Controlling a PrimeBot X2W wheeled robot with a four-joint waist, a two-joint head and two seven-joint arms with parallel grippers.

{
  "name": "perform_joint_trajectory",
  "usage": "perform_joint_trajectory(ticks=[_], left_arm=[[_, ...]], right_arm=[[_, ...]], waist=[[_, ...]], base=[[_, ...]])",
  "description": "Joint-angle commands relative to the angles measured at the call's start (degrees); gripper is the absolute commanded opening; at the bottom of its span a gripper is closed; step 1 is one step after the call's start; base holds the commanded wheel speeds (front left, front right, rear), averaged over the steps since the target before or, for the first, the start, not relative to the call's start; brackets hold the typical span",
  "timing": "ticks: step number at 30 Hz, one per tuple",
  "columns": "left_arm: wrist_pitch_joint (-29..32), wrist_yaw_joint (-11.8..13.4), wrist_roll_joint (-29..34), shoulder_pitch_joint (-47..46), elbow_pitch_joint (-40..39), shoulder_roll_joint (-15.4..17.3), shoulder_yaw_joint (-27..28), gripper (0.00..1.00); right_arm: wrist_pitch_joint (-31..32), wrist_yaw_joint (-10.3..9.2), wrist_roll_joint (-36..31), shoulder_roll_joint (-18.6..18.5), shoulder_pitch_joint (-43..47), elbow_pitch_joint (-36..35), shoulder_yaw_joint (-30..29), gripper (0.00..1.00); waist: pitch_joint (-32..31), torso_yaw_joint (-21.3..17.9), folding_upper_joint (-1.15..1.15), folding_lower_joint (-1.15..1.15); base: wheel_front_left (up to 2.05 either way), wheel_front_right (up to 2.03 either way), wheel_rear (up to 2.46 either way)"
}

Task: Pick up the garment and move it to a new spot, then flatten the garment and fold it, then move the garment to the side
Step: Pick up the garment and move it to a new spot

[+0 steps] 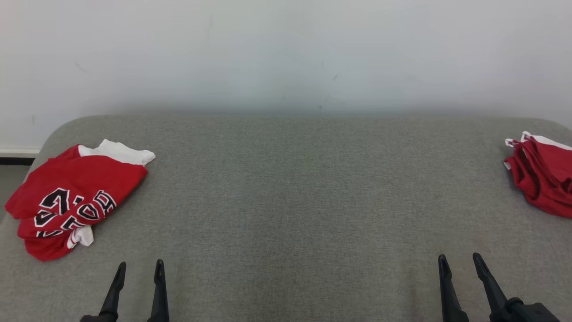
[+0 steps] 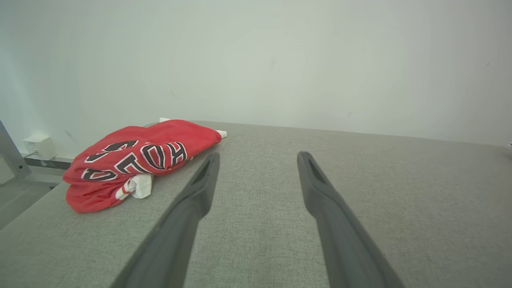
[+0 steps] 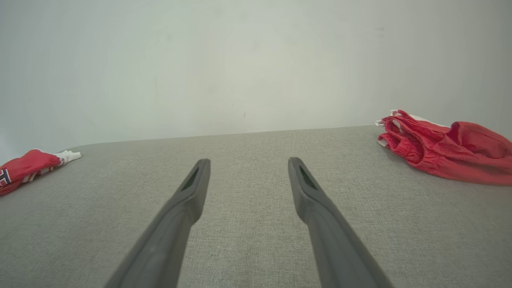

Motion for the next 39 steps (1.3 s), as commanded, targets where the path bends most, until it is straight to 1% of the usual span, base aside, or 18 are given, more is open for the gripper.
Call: perform_joint_trajectory(ticks=[1, 6, 7, 17, 24, 31, 39], left_arm=[[-0.2, -0.1, 0.6, -0.7, 0.1, 0.0, 0.4, 1.0], [-0.2, -0.2, 0.6, -1.2, 0.5, 0.2, 0.8, 1.0], [-0.2, -0.2, 0.6, -1.2, 0.5, 0.2, 0.8, 1.0], [-0.2, 0.3, -0.2, 0.5, 0.1, 0.3, 2.9, 1.0], [-0.2, 0.5, -0.2, 1.8, 0.1, 0.2, 4.0, 1.0], [-0.2, 1.0, -0.4, 3.5, -1.6, 0.2, 6.5, 1.0], [-0.2, 1.0, -0.5, 2.8, -1.9, 0.1, 7.6, 1.0]], right_arm=[[0.0, -0.16, 0.0, 0.1, 0.3, 0.1, 0.3, 1.0], [0.0, -0.16, 0.3, 0.2, 0.5, 0.9, 0.1, 1.0], [0.0, -0.16, 0.3, 0.2, 0.5, 0.9, 0.1, 1.0], [0.0, -0.16, -0.1, 0.2, -0.1, 1.9, 0.8, 1.0], [0.0, -0.15, -0.4, -0.1, -0.9, 2.4, 1.8, 1.0], [0.0, -0.16, 0.0, -0.8, -2.9, 3.7, 4.2, 1.0], [0.0, -0.16, 0.5, -1.4, -3.3, 4.3, 4.5, 1.0]], waist=[[0.1, 2.4, 0.0, 0.0], [0.5, 7.8, 0.0, 0.0], [0.5, 7.8, 0.0, 0.0], [1.1, 19.5, 0.0, 0.0], [0.3, 25.1, 0.0, 0.0], [0.9, 25.9, 0.0, 0.0], [1.0, 25.7, 0.0, 0.0]], base=[[0.0, 0.0, 0.0], [0.0, 0.0, 0.0], [0.0, 0.0, 0.0], [0.0, 0.0, 0.0], [0.0, 0.0, 0.0], [0.0, 0.0, 0.0], [0.0, 0.0, 0.0]])
